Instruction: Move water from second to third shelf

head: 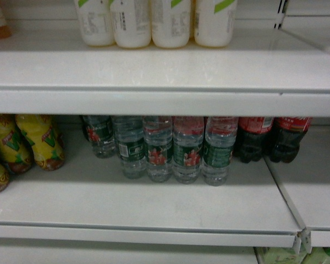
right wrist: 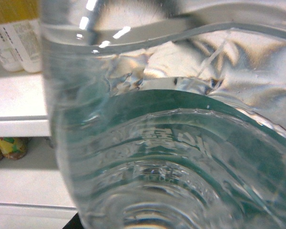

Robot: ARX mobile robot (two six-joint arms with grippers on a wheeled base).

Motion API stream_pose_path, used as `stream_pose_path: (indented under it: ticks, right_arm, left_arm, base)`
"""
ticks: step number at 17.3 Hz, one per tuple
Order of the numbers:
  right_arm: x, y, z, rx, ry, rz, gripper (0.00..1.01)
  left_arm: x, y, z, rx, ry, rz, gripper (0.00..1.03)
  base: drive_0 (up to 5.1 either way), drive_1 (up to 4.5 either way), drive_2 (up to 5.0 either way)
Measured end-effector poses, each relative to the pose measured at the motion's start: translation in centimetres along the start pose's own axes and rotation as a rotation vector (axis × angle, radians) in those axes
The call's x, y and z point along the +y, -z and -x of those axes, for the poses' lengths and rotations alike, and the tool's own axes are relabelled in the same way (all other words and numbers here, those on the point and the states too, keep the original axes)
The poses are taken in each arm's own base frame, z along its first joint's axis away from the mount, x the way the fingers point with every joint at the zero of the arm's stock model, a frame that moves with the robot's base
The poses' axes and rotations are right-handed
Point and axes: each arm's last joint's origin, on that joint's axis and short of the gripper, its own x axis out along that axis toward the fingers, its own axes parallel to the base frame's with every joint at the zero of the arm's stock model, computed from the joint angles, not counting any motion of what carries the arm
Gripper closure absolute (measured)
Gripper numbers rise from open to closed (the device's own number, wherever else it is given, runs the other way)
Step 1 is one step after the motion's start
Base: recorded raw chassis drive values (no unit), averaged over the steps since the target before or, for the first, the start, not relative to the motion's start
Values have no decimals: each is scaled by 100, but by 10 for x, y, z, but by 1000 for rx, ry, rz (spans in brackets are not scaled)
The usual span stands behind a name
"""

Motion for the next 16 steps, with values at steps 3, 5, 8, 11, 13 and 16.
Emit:
stream_pose_path:
  ticks: [3,5,8,11,13,16]
  right_arm:
    - [0,0,0,1,-1,0,58]
    - [0,0,0,-3,-1,0,58]
    - [0,-3,1,-14,-3,0,58]
    - [0,-3,1,-13,-3,0,58]
    - [0,-3,1,-12,-2,0,58]
    - [0,-3,1,-12,-2,0,58]
  left_arm:
    - [0,0,0,-1,-3,0,5]
    - [0,0,0,-4,-2,0,5]
    - [0,0,0,-3,-1,0,5]
    - [0,0,0,-2,-1,0,5]
    - [0,0,0,-1,-1,0,5]
    - [0,0,0,-1,-1,0,5]
  base:
    - [0,0,0]
    - [0,0,0]
    - [0,0,0]
    - [0,0,0]
    - [0,0,0]
    - [0,0,0]
